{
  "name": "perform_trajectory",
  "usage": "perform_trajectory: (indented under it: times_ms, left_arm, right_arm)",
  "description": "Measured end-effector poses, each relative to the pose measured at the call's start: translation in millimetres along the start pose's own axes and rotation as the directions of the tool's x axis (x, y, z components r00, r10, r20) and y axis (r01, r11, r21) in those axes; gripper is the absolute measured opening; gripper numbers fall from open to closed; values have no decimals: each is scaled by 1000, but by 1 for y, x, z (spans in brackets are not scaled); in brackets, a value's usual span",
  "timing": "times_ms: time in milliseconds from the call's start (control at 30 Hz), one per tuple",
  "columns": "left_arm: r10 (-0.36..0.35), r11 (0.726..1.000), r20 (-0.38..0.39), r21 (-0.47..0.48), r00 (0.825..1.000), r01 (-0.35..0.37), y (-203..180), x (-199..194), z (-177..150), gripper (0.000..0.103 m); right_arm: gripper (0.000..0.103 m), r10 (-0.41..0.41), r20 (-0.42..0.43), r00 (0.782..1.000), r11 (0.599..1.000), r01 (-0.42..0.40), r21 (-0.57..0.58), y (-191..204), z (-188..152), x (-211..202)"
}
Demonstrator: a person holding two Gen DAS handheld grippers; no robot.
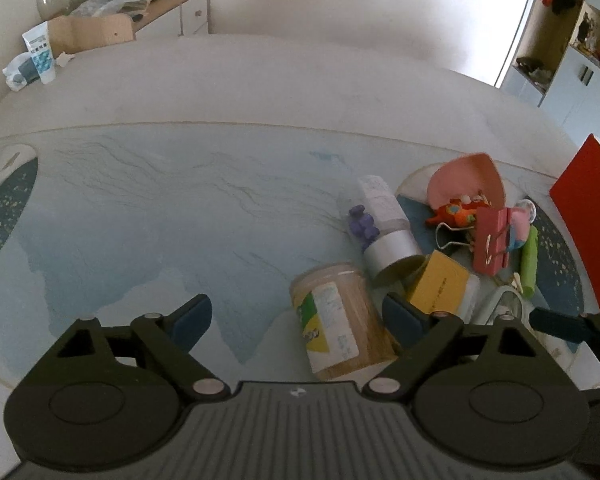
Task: Organize rigid objects
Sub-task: 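Reach the left gripper to the toothpick jar while the right reaches the tape dispenser, then grasp the toothpick jar with the left gripper while the right grasps the tape dispenser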
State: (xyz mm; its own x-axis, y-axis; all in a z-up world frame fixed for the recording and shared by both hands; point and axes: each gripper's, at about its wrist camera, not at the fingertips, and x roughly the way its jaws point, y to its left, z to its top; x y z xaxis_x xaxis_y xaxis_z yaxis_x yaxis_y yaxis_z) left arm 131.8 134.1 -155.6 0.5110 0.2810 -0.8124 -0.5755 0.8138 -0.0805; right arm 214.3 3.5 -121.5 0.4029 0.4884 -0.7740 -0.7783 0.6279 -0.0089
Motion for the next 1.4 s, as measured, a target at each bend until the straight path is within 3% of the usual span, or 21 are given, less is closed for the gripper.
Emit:
perform_trajectory:
  times_ms: [200, 333, 500, 633, 900, 1400]
  left_arm:
    - [-4, 1000, -38, -1, 999, 4, 0, 9, -1, 73]
    - [5, 1000, -43, 8, 999, -5, 0, 9, -4, 69]
    - [-15, 1000, -37, 8, 999, 15, 2, 6, -8, 55]
    - [-41, 999, -41, 8, 998, 41, 4, 2, -10, 46]
    - [-95, 995, -51, 10, 994, 96, 12, -8, -16, 44]
    - [-201, 973, -36, 108, 979, 204, 8, -60, -20, 42]
  right_arm:
    - [83, -17, -8, 1000, 999, 17, 47, -6, -1, 6]
    - [83, -20, 5, 1000, 997, 19, 70, -8, -2, 7]
    - [70, -24, 25, 999, 997, 22, 73, -5, -3, 5]
    - [69, -29, 20, 999, 996, 27, 85, -5, -4, 2]
    - [68, -54, 59, 997, 994, 48, 97, 0, -11, -21]
    - [68, -114, 158, 981, 985, 92, 144, -2, -15, -100]
